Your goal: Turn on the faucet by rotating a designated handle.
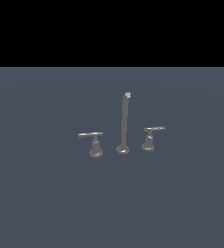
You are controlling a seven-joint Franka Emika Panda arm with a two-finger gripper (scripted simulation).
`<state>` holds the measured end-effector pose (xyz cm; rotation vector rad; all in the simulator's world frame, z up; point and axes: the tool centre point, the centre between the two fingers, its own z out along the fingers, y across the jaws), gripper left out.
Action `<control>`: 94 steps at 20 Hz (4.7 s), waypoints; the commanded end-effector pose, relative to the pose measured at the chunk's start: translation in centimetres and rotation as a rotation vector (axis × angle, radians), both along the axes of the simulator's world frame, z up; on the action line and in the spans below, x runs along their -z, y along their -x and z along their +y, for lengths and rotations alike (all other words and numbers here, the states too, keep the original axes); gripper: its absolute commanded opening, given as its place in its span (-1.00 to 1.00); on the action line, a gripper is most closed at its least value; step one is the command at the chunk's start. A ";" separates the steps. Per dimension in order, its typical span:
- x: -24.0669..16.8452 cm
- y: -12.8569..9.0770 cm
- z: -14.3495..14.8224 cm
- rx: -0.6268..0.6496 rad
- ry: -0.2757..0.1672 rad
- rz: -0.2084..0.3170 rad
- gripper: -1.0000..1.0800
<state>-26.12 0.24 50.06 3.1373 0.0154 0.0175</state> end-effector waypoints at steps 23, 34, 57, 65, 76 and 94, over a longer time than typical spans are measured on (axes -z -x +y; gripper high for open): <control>7.9 -2.9 4.2 0.273 -0.003 0.002 -1.00; 15.2 -6.7 7.4 0.524 -0.007 0.004 -1.00; 28.9 -15.6 10.5 0.992 -0.018 0.008 -1.00; 32.8 -18.4 10.5 1.125 -0.018 0.008 -1.00; 38.1 -22.2 9.7 1.307 -0.012 0.006 -1.00; 41.1 -24.5 8.8 1.422 -0.011 0.006 -1.00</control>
